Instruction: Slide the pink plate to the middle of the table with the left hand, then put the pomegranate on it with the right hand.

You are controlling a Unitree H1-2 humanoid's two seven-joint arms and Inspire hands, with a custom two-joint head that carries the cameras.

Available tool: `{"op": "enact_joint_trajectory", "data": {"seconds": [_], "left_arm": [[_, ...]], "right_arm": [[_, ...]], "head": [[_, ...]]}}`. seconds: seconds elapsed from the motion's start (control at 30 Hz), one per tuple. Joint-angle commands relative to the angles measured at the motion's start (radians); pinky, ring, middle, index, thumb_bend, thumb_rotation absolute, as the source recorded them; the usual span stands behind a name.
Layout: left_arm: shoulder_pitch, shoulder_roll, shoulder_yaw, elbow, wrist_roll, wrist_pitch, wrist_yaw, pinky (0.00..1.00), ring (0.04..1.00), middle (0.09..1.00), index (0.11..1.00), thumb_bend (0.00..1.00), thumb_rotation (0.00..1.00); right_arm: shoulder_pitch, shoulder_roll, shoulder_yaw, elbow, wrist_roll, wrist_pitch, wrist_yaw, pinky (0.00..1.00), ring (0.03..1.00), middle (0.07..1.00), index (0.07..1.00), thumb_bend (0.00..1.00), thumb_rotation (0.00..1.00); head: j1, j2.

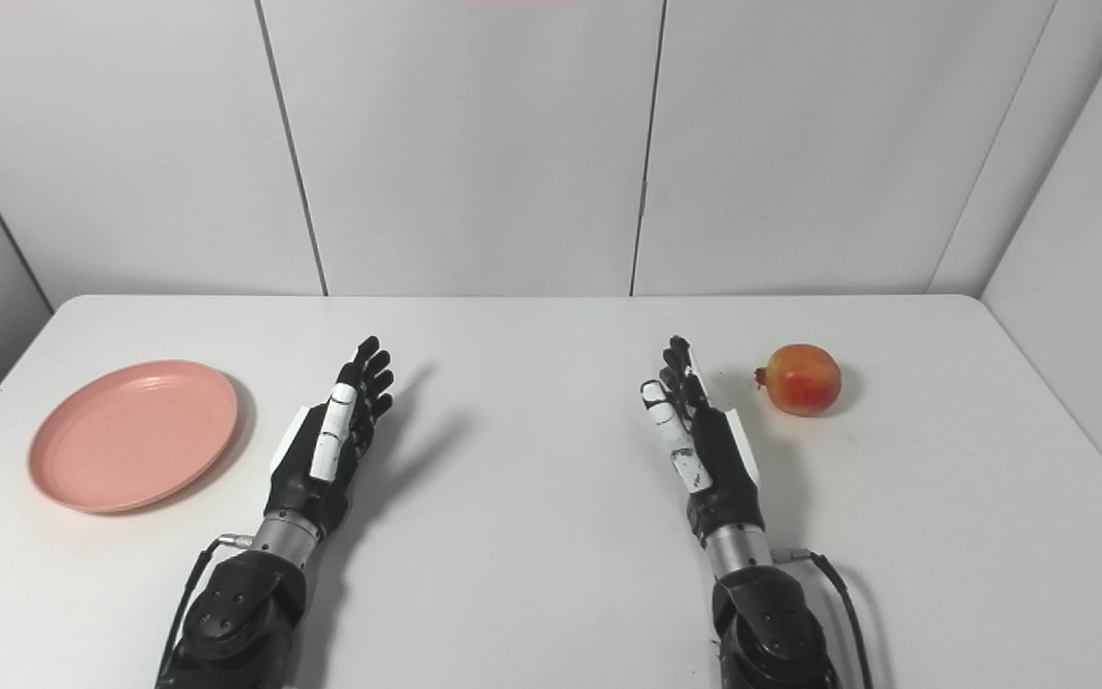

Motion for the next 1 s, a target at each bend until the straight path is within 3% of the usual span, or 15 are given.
{"op": "enact_joint_trajectory", "data": {"seconds": [0.0,0.97], "left_arm": [[-0.025,0.001,0.003,-0.014,-0.009,-0.019,-0.006,1.00,1.000,1.000,1.000,0.59,1.00],[-0.025,0.002,0.001,-0.011,-0.002,-0.029,-0.004,1.00,1.000,1.000,1.000,0.59,1.00]], "right_arm": [[-0.046,-0.004,-0.003,-0.023,0.001,-0.035,-0.003,1.00,1.000,1.000,1.000,0.70,0.85],[-0.043,-0.003,0.000,-0.024,0.008,-0.034,0.004,1.00,1.000,1.000,1.000,0.71,0.83]], "head": [[0.001,-0.001],[0.007,-0.001]]}}
